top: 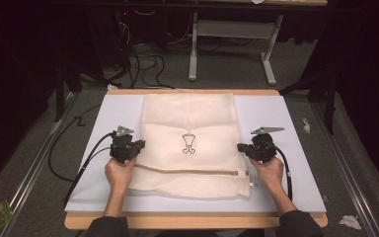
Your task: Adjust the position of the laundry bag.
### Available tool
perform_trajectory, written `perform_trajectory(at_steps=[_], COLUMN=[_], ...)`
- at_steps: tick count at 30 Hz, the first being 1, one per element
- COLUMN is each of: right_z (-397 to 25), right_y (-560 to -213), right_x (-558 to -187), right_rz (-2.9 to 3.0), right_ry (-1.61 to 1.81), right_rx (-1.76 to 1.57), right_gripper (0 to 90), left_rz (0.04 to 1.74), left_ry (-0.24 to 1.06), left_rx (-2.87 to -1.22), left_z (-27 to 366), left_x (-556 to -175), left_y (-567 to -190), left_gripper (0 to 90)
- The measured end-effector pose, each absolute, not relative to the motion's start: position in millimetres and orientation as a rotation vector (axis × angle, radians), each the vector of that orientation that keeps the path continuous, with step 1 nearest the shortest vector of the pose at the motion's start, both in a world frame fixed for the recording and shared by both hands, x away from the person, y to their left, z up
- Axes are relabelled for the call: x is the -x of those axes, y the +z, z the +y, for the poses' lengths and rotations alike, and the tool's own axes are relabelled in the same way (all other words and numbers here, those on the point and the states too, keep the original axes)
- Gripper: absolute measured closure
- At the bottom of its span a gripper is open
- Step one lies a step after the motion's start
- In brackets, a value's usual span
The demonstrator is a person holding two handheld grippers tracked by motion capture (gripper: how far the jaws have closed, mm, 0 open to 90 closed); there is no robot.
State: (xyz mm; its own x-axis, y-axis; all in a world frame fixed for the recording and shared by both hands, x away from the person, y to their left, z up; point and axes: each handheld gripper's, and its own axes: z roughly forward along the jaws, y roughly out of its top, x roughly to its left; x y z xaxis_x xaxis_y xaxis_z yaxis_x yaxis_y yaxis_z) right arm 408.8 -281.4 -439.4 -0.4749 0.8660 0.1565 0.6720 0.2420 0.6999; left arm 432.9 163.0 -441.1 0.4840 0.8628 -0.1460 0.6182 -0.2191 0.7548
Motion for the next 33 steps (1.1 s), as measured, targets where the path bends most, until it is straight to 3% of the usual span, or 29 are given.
perform_trajectory(at_steps=[19, 33], right_z=[-324, -334], right_y=[-438, -452], right_x=[-398, -395], right_rz=[2.187, 2.188], right_ry=[1.054, 1.023], right_rx=[-1.5, -1.522], right_gripper=[88.5, 87.5], left_rz=[1.199, 1.205], left_ry=[0.331, 0.368], left_rx=[-1.924, -1.967], left_z=[130, 121], left_x=[-438, -437], left_y=[-441, -448], left_gripper=[85.7, 84.1])
